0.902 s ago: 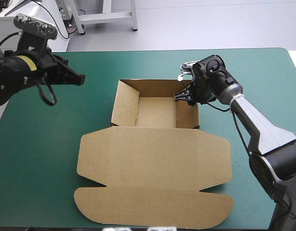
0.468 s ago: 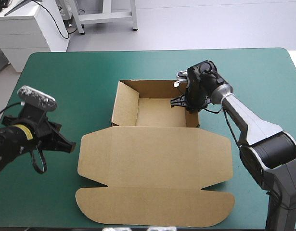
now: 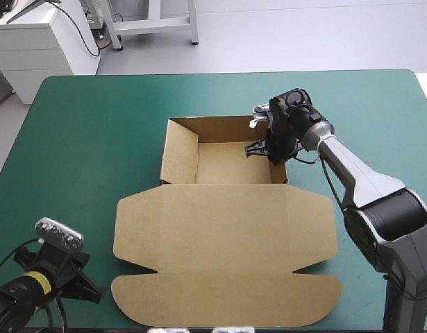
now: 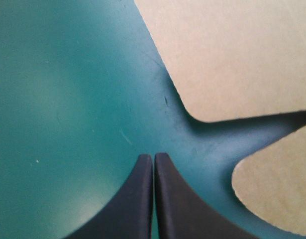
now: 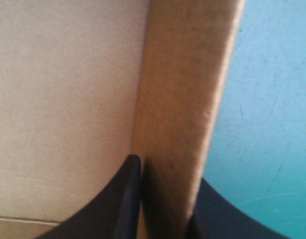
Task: Fold the box
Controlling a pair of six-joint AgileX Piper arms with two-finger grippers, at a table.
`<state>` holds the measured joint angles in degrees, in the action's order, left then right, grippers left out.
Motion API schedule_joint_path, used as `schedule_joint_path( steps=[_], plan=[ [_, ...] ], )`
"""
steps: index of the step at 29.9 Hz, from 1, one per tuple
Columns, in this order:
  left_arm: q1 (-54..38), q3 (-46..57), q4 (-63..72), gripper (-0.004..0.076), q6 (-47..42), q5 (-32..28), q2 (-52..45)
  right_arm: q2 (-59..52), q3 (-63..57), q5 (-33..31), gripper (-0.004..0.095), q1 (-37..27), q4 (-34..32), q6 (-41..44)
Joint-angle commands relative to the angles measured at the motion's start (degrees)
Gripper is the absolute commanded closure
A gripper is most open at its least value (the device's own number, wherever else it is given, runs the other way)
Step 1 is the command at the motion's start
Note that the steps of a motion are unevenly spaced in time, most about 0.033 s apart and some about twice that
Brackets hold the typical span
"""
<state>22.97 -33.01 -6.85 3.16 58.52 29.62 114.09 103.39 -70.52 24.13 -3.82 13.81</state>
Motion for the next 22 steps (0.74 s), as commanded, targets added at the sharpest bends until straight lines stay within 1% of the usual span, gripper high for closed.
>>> schedule_joint_path(
  steps=[1, 2, 8, 12, 15, 18, 22],
  plan=[
    [0.1, 3.5, 0.1, 0.0731, -0.6, -3.5, -4.3, -2.6, 1.3, 1.0, 0.0892, -0.2, -0.8, 1.3],
    [0.1, 3.6, 0.1, 0.0731, -0.1, -2.5, -5.0, -2.6, 1.3, 1.0, 0.093, -0.2, -1.4, 2.4],
    [0.1, 3.5, 0.1, 0.0731, -0.6, -2.3, -9.5, -3.1, 1.3, 0.7, 0.0928, -0.6, -5.8, 5.7],
    [0.1, 3.5, 0.2, 0.0731, -0.9, -1.1, -10.1, -5.2, 1.3, -0.8, 0.0927, -4.1, -7.5, 4.7],
    [0.1, 3.5, -0.1, 0.0731, -0.9, 0.3, -10.1, -7.7, 1.3, -0.8, 0.0928, -8.8, -7.5, 3.1],
    [0.1, 3.5, 0.0, 0.0731, -0.9, 0.3, -10.1, -9.8, 1.3, -0.8, 0.0928, -14.4, -7.3, 0.4],
    [0.1, 3.5, 0.0, 0.0731, -0.9, 0.3, -10.1, -12.0, 1.3, -0.8, 0.0927, -23.6, -7.3, -3.0]
  ],
)
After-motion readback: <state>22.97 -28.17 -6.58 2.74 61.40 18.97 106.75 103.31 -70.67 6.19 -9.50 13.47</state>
